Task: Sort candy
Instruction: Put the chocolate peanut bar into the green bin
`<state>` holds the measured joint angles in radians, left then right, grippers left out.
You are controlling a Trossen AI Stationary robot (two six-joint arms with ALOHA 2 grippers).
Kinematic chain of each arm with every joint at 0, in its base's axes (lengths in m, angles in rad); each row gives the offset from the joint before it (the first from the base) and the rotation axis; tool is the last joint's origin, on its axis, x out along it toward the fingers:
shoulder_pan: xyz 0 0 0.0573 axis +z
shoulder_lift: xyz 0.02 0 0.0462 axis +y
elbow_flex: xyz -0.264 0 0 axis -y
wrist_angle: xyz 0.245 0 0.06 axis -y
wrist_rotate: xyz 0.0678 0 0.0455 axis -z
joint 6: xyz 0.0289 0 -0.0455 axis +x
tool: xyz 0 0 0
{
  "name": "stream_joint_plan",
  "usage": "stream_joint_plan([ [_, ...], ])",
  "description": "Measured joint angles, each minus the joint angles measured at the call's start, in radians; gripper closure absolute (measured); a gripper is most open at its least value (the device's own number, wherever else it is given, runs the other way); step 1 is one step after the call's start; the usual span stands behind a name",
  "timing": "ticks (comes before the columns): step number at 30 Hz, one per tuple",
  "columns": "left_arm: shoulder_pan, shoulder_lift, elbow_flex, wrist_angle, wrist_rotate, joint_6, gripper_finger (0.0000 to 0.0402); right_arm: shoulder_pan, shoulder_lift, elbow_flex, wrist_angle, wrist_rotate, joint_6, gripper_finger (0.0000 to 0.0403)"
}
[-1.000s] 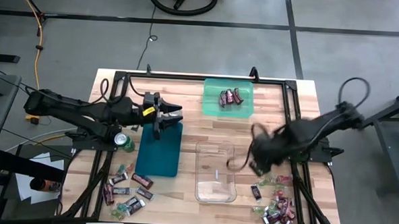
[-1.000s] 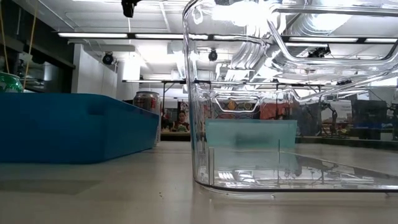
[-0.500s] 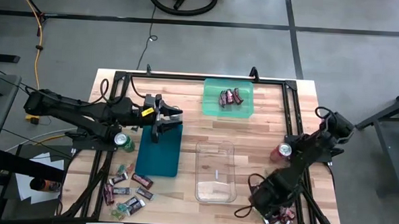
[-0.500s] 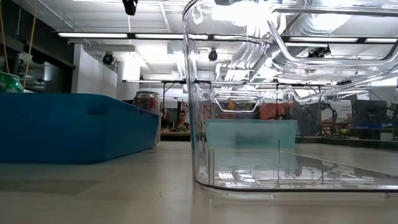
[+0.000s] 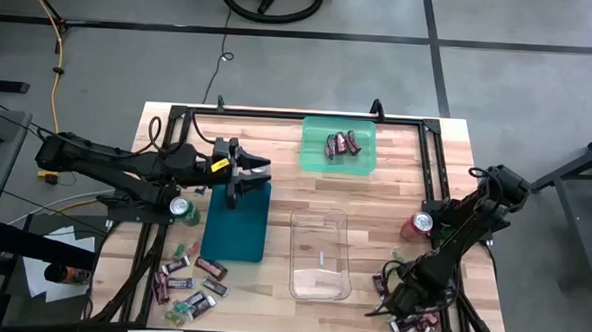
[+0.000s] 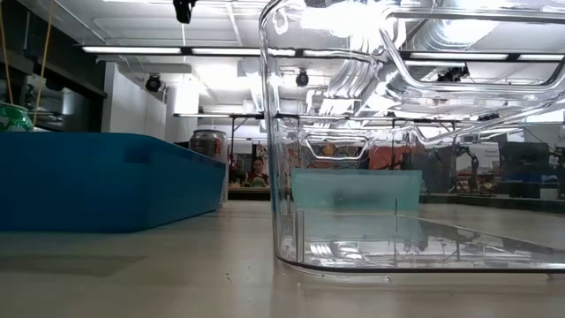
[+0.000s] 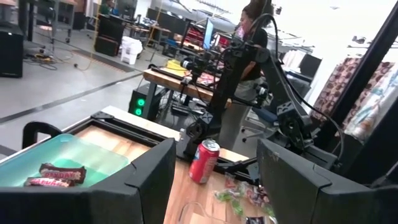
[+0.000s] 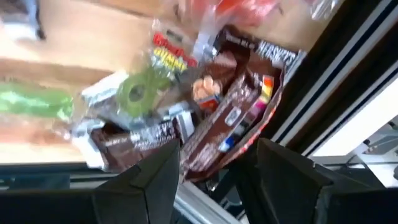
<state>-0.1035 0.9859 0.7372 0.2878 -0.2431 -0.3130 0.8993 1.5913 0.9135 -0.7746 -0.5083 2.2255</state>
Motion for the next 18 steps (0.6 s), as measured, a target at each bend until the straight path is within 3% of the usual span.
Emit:
stream_joint_plan([
  [8,0.0,0.0,0.0,0.0,-0.007,-0.009,0.0193,0.0,0.0,-0.052,0.006,-0.001,-0.006,0.0212],
  [12,0.0,0.0,0.0,0.0,-0.007,-0.009,0.0193,0.0,0.0,-0.073,0.034,-0.01,-0.031,0.0273],
  [16,0.0,0.0,0.0,-0.001,-0.008,-0.009,0.0193,0.0,0.0,-0.071,0.026,-0.012,-0.075,0.037],
  [18,0.0,-0.003,0.0,-0.003,-0.012,-0.009,0.0193,0.0,-0.007,-0.04,0.006,-0.002,-0.117,0.0392],
])
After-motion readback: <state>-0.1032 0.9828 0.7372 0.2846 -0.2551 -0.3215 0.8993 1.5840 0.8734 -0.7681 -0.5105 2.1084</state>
